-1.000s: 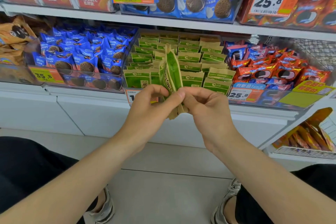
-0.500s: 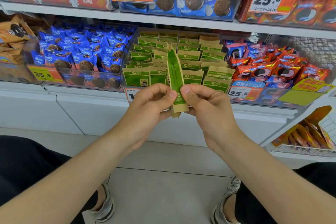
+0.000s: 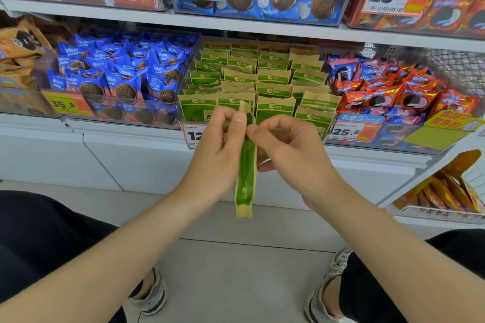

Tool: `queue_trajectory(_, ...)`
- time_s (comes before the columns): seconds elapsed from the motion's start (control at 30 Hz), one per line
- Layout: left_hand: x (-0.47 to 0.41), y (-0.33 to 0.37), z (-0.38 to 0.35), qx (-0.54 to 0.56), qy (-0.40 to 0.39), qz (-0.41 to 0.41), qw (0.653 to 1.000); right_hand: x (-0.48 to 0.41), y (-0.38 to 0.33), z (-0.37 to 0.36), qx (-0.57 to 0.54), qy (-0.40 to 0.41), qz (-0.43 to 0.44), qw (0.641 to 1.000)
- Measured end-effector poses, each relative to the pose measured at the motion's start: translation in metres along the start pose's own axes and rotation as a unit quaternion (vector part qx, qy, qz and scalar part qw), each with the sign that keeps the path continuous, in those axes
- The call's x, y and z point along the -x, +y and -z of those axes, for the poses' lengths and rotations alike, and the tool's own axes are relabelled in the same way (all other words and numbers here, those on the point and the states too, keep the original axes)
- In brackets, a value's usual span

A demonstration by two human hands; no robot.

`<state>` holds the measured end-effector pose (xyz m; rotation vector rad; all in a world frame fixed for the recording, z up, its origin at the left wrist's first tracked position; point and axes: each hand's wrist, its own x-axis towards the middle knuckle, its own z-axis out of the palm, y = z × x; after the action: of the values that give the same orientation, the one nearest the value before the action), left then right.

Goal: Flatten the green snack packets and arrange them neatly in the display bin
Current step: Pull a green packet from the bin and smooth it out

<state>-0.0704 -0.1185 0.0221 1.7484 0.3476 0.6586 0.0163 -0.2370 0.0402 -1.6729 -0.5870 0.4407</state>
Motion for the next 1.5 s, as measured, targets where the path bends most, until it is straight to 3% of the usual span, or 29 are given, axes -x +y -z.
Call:
queue_trajectory(0.13,0.004,-0.005,-0.004,-0.021,-0.020,0.019,0.999,-0.003,0.008,0.001,-0.013,0.019,-0.025,0.999)
queue_trajectory(0.3,0.003,-0.009,-0.005,0.099,-0.024,0.101,0.990,-0.006,0.009,-0.002,-0.093,0.001,-0.109,0.990)
queue_trajectory(0.37,0.001,-0.014,-0.005,0.094,-0.020,0.102,0.990,-0.007,0.011,0.000,-0.047,0.013,-0.068,0.996)
queue_trajectory(0.47,-0.005,-0.017,0.001,0.077,0.004,0.100,0.992,-0.012,0.010,0.007,0.062,0.032,0.059,0.996)
queue_trajectory(0.57,-0.008,-0.015,0.008,0.020,-0.025,0.066,0.997,-0.020,0.006,0.021,0.228,-0.012,0.147,0.963)
queue_trajectory(0.67,-0.005,-0.013,0.012,-0.017,-0.059,0.067,0.996,-0.023,0.008,0.026,0.172,-0.125,0.102,0.972)
queue_trajectory(0.77,-0.005,-0.017,0.016,-0.123,-0.079,0.041,0.988,-0.030,0.015,0.025,0.156,-0.069,0.099,0.980)
queue_trajectory(0.9,-0.011,-0.013,0.031,-0.145,-0.187,0.025,0.971,-0.041,0.016,0.020,0.158,-0.003,0.139,0.978)
queue_trajectory(0.97,-0.015,-0.012,0.042,-0.137,-0.222,0.023,0.965,-0.043,0.014,0.018,0.151,-0.011,0.142,0.978)
queue_trajectory(1.1,-0.016,-0.017,0.059,-0.023,-0.165,0.070,0.984,-0.047,-0.003,0.012,0.099,-0.132,0.043,0.985)
queue_trajectory(1.2,-0.014,-0.019,0.063,0.029,-0.071,0.076,0.994,-0.054,-0.011,0.009,-0.028,-0.178,-0.091,0.979)
queue_trajectory(1.3,-0.018,-0.024,0.067,0.057,0.034,0.089,0.994,-0.052,-0.010,-0.003,-0.061,-0.216,-0.172,0.959)
queue_trajectory(1.37,-0.020,-0.025,0.069,0.066,0.049,0.119,0.990,-0.048,-0.004,-0.014,-0.091,-0.202,-0.179,0.959)
queue_trajectory(1.5,-0.011,-0.023,0.067,0.064,-0.038,0.159,0.984,-0.046,0.011,-0.030,-0.101,-0.075,-0.144,0.982)
